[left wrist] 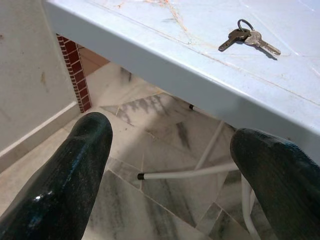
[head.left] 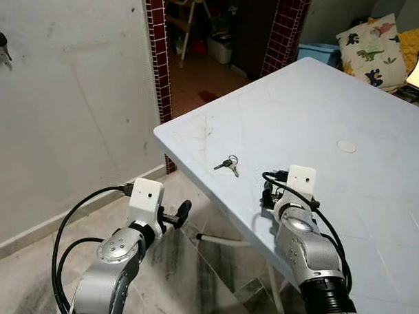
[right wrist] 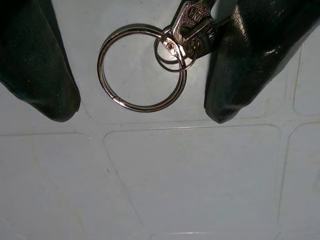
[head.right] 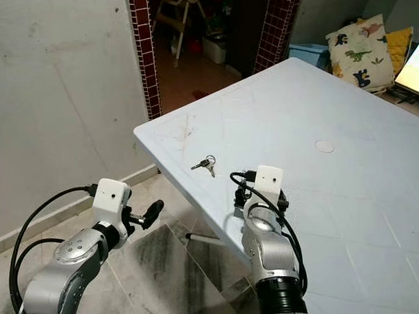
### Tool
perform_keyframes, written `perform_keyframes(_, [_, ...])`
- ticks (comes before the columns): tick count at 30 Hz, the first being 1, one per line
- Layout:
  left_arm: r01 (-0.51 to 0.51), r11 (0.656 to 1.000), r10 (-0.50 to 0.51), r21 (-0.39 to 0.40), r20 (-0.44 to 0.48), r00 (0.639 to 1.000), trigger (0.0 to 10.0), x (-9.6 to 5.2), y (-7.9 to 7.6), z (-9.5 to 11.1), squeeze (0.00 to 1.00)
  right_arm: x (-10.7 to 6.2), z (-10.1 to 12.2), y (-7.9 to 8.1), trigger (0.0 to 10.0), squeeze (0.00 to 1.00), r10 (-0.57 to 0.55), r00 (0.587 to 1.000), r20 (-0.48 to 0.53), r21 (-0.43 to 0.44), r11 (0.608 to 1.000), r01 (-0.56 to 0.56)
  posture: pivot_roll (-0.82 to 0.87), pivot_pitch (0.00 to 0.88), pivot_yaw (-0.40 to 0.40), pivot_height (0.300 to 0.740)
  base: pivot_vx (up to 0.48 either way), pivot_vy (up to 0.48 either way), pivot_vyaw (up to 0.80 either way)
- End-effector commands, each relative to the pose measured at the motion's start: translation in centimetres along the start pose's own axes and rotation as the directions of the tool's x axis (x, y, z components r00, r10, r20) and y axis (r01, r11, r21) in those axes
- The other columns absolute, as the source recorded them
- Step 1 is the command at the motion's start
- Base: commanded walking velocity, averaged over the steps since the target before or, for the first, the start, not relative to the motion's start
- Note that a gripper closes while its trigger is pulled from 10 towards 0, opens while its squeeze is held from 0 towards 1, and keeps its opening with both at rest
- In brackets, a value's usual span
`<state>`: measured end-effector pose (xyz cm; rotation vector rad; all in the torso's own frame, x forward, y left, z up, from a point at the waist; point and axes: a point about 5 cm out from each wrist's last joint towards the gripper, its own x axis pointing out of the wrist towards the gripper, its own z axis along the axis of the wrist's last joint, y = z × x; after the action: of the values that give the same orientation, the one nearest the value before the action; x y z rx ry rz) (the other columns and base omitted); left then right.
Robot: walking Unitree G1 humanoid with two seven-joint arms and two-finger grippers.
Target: Hang keys on a hook
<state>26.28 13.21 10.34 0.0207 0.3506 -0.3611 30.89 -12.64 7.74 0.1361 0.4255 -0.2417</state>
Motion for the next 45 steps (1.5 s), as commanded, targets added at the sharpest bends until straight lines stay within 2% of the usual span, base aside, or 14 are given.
perform_keyframes(1, [-0.001,1.0,0.001,0.004,-0.001,1.0,10.0,0.1,-0.2,0.2,0.0,-0.2,-2.2,0.8,0.0,0.0,0.058,0.989,-0.132,0.024,0.998,-0.056,0.14,0.051,-0.081,0.74,0.0,0.0,0.0])
perform_keyframes(5, [0.001,1.0,-0.001,0.002,0.001,1.0,10.0,0.2,-0.3,0.3,0.0,-0.2,-2.2,1.4,0.0,0.0,0.103,0.984,-0.143,0.06,0.994,-0.095,0.14,0.051,-0.081,0.74,0.0,0.0,0.0])
perform_keyframes(7, [0.002,1.0,-0.002,0.001,0.003,1.0,10.0,0.2,-0.3,0.3,0.0,-0.2,-2.2,1.7,0.5,0.0,0.126,0.981,-0.145,0.077,0.99,-0.116,0.14,0.051,-0.081,0.74,0.0,0.0,0.0])
perform_keyframes(9, [0.002,1.0,-0.002,0.0,0.004,1.0,10.0,0.3,-0.3,0.4,0.0,-0.3,-2.1,2.0,0.0,0.0,0.144,0.979,-0.144,0.089,0.987,-0.133,0.14,0.051,-0.081,0.74,0.0,0.0,0.0])
perform_keyframes(14, [0.003,1.0,-0.003,0.001,0.007,1.0,10.0,0.4,-0.4,0.5,0.0,-0.3,-1.7,2.7,0.0,0.0,0.191,0.973,-0.131,0.098,0.979,-0.179,0.14,0.051,-0.081,0.74,0.0,0.0,0.0])
perform_keyframes(15, [0.002,1.0,-0.002,0.001,0.007,1.0,10.0,0.4,-0.4,0.4,0.0,-0.4,-1.7,2.7,3.7,0.0,0.191,0.973,-0.132,0.095,0.979,-0.179,0.14,0.048,-0.08,0.74,0.0,0.0,0.0])
perform_keyframes(16, [0.002,1.0,-0.002,0.001,0.007,1.0,10.0,0.4,-0.4,0.4,0.0,-0.4,-1.6,2.6,9.5,0.0,0.184,0.974,-0.131,0.089,0.981,-0.173,0.14,0.047,-0.081,0.74,0.0,0.0,0.0])
perform_keyframes(17, [0.001,1.0,-0.001,0.001,0.007,1.0,10.0,0.4,-0.4,0.4,0.0,-0.4,-1.5,2.5,10.0,0.0,0.182,0.976,-0.123,0.079,0.982,-0.173,0.14,0.047,-0.081,0.74,0.0,0.0,0.0])
perform_keyframes(28, [0.002,1.0,-0.002,0.0,0.011,1.0,10.0,0.5,-0.5,0.5,0.0,-1.7,-0.1,1.5,10.0,0.0,0.195,0.98,-0.044,-0.074,0.977,-0.198,0.14,0.038,-0.081,0.74,0.0,0.0,0.0])
perform_keyframes(29, [0.002,1.0,-0.002,-0.001,0.011,1.0,10.0,0.5,-0.5,0.5,0.0,-1.9,-0.1,1.5,10.0,1.0,0.195,0.98,-0.043,-0.079,0.977,-0.198,0.14,0.035,-0.081,0.74,0.0,0.0,0.0])
perform_keyframes(35, [0.007,1.0,-0.007,-0.002,0.012,1.0,10.0,0.7,-0.6,0.5,0.0,-2.6,0.3,1.5,10.0,1.0,0.219,0.976,0.001,-0.093,0.972,-0.218,0.13,0.032,-0.079,0.74,0.0,0.0,0.0])
perform_keyframes(42, [-0.004,1.0,0.004,0.002,0.02,1.0,10.0,0.7,-0.4,0.8,0.0,-2.6,-0.2,1.0,10.0,1.0,0.19,0.981,-0.035,-0.097,0.977,-0.192,0.14,0.037,-0.082,0.74,0.0,0.0,0.0])
perform_keyframes(43, [-0.006,1.0,0.006,0.001,0.021,1.0,10.0,0.7,-0.3,0.8,0.0,-2.6,0.0,1.0,10.0,0.92,0.185,0.982,-0.024,-0.098,0.978,-0.187,0.14,0.038,-0.082,0.74,0.0,0.0,0.0])
perform_keyframes(45, [-0.009,1.0,0.009,0.0,0.019,1.0,10.0,0.7,-0.2,0.7,0.0,-2.7,0.4,0.8,10.0,0.91,0.181,0.983,-0.01,-0.105,0.978,-0.181,0.14,0.039,-0.083,0.74,0.0,0.0,0.0])
